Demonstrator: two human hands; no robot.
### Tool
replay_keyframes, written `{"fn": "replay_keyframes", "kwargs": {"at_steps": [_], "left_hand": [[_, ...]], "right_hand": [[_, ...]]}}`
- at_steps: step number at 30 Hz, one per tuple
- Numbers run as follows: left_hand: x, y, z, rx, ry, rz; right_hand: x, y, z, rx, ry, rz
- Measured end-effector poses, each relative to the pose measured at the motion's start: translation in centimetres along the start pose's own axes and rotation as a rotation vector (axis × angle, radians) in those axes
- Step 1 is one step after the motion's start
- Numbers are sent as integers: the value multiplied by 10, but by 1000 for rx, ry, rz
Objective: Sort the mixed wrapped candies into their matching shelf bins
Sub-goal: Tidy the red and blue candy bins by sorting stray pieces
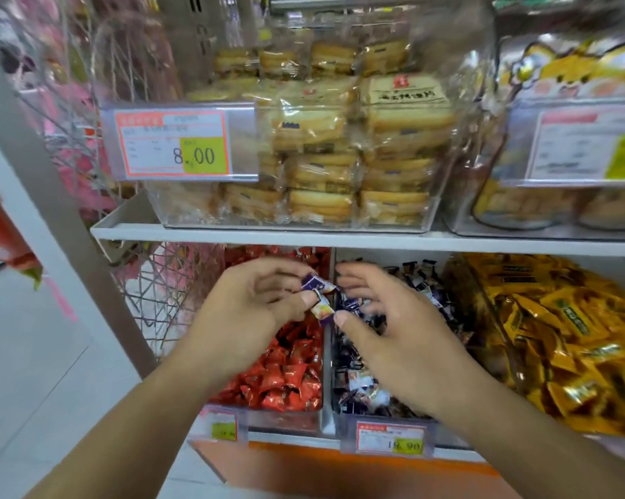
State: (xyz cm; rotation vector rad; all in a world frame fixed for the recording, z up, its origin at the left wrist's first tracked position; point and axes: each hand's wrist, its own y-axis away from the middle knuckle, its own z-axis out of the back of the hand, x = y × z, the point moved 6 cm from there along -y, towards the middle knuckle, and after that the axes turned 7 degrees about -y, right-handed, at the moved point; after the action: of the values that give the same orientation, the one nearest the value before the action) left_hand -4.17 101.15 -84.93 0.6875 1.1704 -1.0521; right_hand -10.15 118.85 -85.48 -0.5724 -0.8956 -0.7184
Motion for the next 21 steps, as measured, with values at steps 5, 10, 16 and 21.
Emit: {"fn": "replay_keyframes", "kwargs": {"at_steps": [5, 10, 16, 21], "left_hand": [[-9, 18, -27, 68, 43, -10], [-7, 17, -34, 25, -9, -9], [-9, 16, -43, -37, -173, -71], [-10, 10, -49, -15, -550, -187]], "right_hand": [[-3, 8, 12, -44, -95, 1], [-8, 15, 43, -174, -75, -23], [-21, 11, 65, -221, 286, -130], [-13, 9, 46, -135, 288, -71]]}}
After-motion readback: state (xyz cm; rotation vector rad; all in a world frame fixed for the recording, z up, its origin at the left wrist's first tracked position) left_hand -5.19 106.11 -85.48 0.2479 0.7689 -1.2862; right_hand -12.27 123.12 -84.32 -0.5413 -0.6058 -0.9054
